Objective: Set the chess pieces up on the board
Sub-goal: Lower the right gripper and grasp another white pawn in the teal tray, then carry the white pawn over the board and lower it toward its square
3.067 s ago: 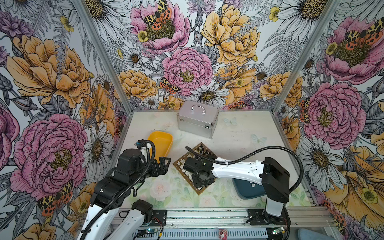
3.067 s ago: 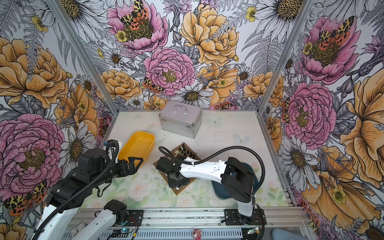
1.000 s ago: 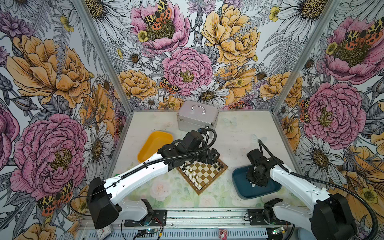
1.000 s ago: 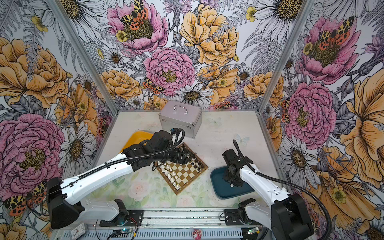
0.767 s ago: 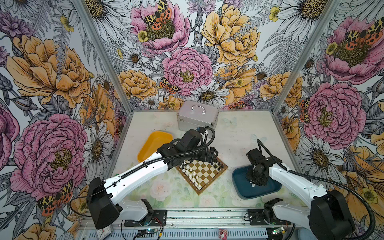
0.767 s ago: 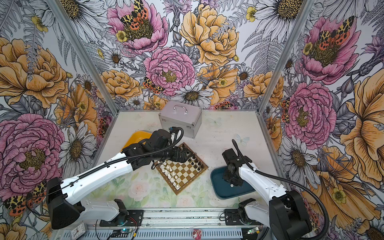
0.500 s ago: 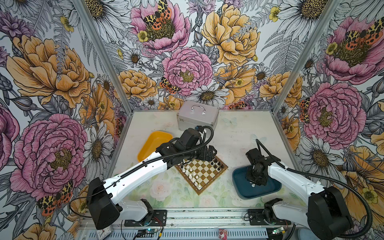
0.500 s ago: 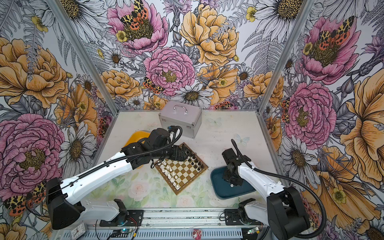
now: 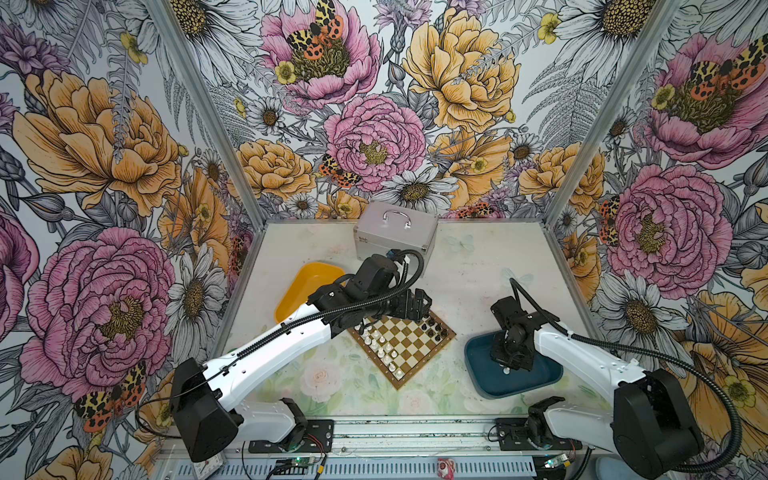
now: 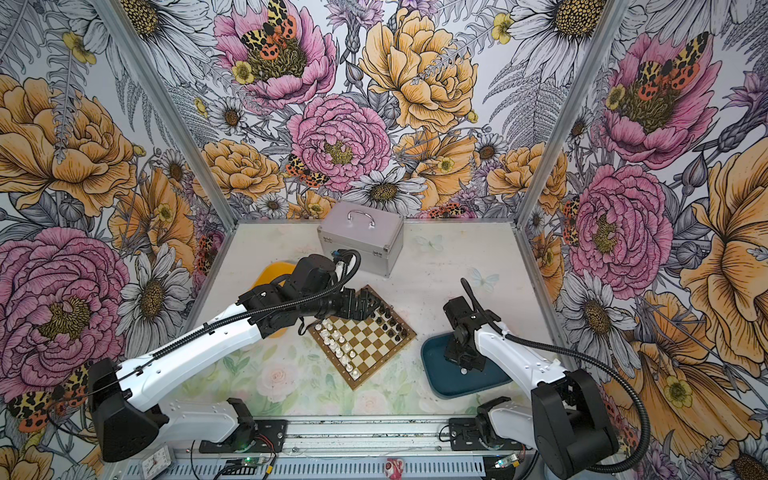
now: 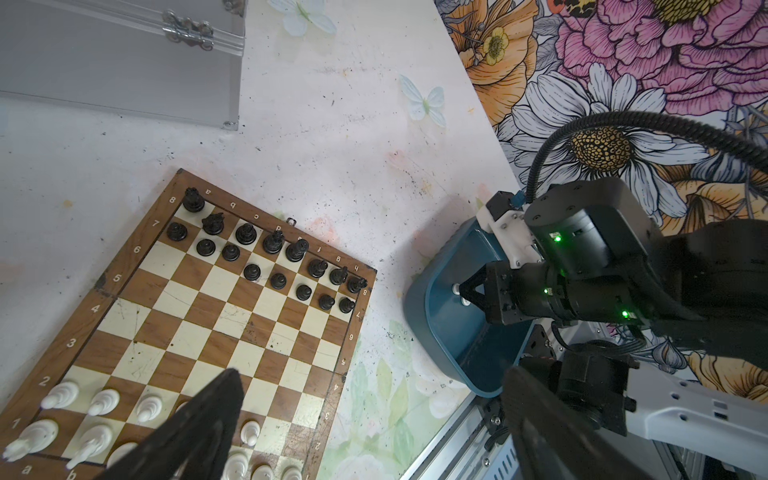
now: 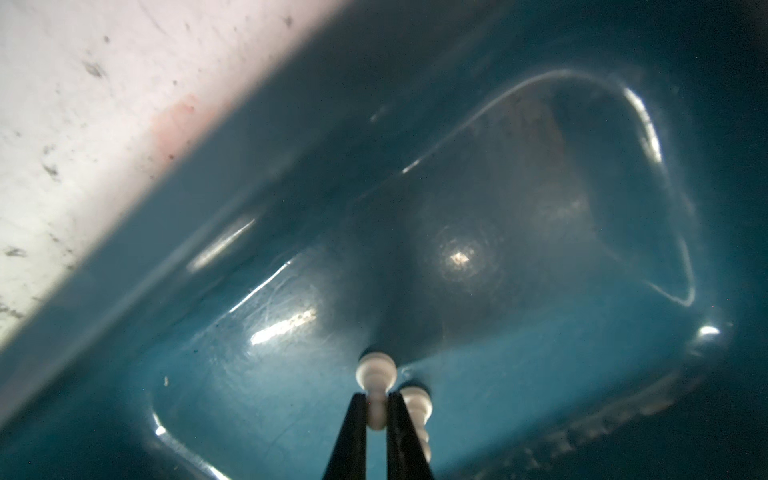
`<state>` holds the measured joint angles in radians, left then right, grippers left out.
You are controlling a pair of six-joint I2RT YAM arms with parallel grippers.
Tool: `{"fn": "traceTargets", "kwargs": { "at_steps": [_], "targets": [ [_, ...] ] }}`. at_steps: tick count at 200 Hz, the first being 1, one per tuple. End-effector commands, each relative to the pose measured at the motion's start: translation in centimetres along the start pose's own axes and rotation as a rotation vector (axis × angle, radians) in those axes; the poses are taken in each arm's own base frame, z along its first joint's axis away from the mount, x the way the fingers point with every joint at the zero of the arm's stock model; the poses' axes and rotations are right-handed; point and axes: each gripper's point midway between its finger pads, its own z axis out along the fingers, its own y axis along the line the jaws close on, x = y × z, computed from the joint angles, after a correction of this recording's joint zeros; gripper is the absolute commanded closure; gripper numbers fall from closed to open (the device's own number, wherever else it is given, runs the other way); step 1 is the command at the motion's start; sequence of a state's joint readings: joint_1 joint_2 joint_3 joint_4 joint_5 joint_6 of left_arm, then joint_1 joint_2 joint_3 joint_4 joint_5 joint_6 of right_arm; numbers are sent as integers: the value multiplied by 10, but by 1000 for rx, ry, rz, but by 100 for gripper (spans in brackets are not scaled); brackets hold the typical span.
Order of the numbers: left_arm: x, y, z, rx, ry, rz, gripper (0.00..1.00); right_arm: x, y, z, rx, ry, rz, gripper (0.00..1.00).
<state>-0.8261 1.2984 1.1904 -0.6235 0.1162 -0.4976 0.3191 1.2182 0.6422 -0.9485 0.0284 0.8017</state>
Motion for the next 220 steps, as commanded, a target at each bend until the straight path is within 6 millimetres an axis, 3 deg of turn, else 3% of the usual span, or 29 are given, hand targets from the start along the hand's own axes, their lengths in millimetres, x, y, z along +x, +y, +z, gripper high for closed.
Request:
{"fn": "traceTargets", "kwargs": {
  "at_steps": [1,46,108,170,205,220],
  "targets": [
    [-4,-2,-10,24,-28,14,1,-9,7,-6,-26,-25,0,92],
    [-3,8,-18,5,-37,5,1,-16,15,-24,-51,-51,-4,93],
    [4,35,-40,-34,-67,-37,1,-25,43,-72,-72,-119,-75,93],
    [22,68,-77,-87,-108,-102,1,-19,125,-102,-131,-154,-224,93],
    [40,82,-101,-115,-131,-144,1,-3,177,-94,-110,-137,-343,93],
    [48,87,-112,-128,-143,-157,1,18,207,-88,-121,-121,-437,93]
  ]
}}
